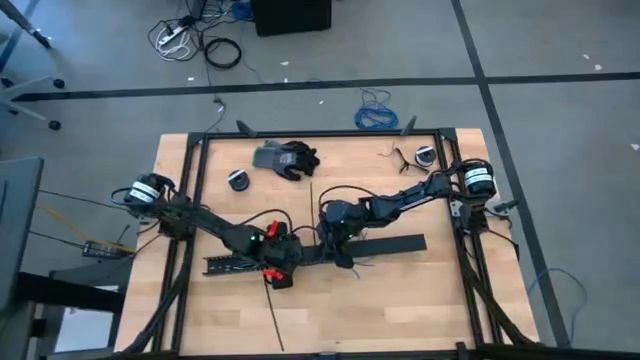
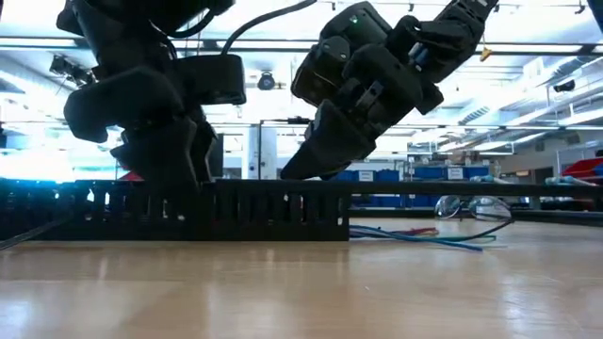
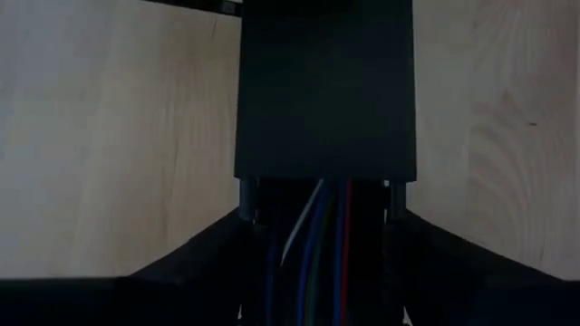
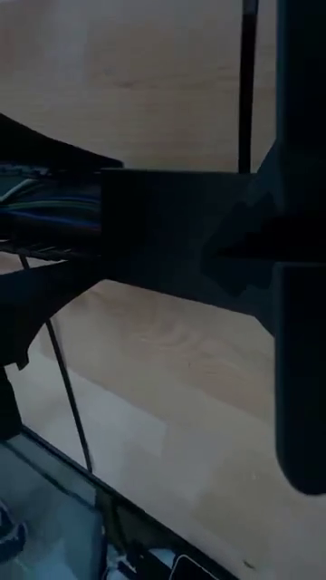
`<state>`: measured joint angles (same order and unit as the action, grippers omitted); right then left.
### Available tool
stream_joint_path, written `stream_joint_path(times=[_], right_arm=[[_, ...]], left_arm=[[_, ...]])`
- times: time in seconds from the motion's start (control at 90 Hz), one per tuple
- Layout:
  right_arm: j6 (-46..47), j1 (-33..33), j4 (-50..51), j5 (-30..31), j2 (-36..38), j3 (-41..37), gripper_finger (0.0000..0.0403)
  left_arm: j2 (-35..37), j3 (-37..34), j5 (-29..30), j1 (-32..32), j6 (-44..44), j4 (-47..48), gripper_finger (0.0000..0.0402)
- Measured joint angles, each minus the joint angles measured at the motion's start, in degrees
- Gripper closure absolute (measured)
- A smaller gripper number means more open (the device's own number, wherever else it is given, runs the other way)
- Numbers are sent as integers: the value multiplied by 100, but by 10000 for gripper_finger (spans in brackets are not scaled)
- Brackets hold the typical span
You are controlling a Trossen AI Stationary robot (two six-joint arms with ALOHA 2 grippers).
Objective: Ziptie cables
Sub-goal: Close the black cable duct
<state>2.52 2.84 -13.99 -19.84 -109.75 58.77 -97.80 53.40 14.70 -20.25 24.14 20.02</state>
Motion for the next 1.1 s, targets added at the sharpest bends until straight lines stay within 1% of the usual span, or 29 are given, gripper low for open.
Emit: stream_joint_path(times=[0.067, 0.3, 0.444, 0.578, 0.678, 0.856, 1.1], right_arm=[[-17, 19, -131, 64, 34, -1, 403], [-26, 61, -53, 162, 422, 6, 402], [-20, 142, 447, 252, 511, 8, 402], [28, 200, 609, 372, 323, 10, 402], [88, 197, 392, 359, 121, 34, 402], [173, 141, 247, 125, -221, 163, 402], [146, 94, 494, 154, -216, 256, 402]], left_arm=[[0, -1, 4, 0, 2, 1, 177], [-4, -1, 7, 2, 48, -16, 177], [-4, -1, 7, 2, 87, -10, 177], [-7, -1, 7, 2, 79, -14, 177], [-7, -1, 7, 0, 46, -5, 177], [-7, -5, 1, -2, 47, 18, 177], [-7, -1, -94, 3, 35, 86, 172]])
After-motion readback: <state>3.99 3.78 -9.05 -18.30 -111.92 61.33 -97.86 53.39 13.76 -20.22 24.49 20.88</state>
